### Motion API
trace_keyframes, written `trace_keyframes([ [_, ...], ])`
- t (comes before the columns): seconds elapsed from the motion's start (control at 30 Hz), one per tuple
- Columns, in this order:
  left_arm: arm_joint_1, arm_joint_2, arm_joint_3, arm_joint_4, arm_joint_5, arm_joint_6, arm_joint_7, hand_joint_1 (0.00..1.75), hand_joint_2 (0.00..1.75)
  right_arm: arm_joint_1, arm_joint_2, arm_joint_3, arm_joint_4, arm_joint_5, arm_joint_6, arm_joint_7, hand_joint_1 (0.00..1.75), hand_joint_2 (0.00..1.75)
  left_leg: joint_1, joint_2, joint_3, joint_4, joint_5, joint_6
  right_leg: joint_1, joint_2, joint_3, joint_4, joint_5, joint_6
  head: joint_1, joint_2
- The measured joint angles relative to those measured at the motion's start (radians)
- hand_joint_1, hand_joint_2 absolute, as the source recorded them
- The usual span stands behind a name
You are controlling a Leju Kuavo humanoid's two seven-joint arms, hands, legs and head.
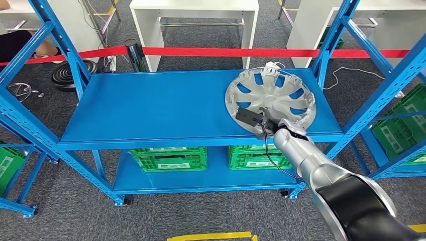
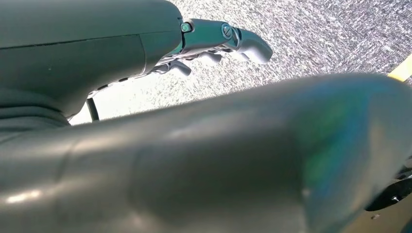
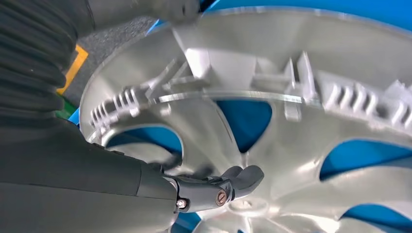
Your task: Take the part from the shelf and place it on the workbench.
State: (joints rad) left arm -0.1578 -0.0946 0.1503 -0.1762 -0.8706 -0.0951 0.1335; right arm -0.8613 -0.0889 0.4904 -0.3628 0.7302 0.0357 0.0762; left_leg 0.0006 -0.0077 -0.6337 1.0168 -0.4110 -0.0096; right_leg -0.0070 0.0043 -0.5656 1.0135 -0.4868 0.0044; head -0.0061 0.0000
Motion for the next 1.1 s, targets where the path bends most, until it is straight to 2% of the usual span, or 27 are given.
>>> trace_keyframes([
  [1.1, -0.010, -0.009, 0.000, 0.000, -0.021, -0.007, 0.008, 0.00, 0.00, 0.016, -0.005, -0.058, 0.000, -0.036, -0.004, 0.016, 1.75, 1.75, 0.000, 0.000, 0.001, 0.000, 0.000, 0.000, 0.000, 0.000, 0.001, 0.000, 0.000, 0.000, 0.000, 0.000],
])
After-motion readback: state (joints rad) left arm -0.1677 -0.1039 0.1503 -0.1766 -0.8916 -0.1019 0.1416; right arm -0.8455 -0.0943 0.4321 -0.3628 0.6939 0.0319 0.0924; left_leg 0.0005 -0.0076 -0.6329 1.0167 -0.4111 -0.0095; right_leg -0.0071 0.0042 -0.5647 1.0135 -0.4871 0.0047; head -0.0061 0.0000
